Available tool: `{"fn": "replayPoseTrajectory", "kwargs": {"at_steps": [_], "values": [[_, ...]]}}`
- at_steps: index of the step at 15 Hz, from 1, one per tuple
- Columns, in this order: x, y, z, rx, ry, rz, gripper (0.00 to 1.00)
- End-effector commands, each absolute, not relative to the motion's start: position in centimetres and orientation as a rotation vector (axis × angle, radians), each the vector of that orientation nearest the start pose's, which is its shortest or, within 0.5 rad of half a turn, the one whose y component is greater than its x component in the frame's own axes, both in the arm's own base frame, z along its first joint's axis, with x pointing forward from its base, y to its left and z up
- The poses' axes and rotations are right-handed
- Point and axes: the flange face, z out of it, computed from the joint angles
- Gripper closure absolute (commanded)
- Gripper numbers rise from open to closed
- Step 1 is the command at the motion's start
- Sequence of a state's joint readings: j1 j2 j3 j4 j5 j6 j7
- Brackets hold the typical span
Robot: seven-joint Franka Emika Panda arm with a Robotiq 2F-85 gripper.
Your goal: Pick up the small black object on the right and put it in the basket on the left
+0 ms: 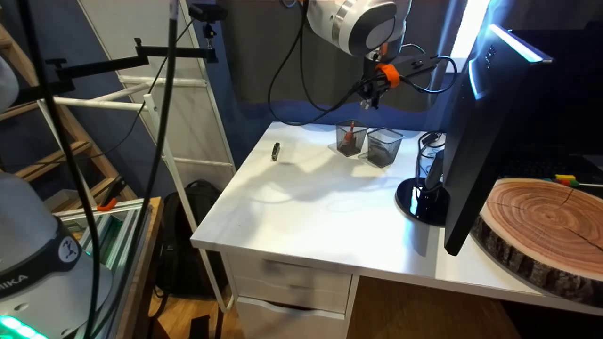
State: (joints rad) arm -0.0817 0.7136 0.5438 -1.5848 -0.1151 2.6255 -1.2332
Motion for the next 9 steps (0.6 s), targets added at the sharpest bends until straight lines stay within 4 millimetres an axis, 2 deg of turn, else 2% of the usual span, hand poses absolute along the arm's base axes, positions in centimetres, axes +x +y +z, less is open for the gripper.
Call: {"fn": "replayPoseTrajectory", "kwargs": {"at_steps": [1,6,9], "values": [[71.1,30.0,28.8,2.089,2.266,0.833,0.97],[72.4,33.8,26.6,2.098,2.380,0.879,0.97],[72.7,34.5,25.8,2.136,2.429,0.841,0.97]]}}
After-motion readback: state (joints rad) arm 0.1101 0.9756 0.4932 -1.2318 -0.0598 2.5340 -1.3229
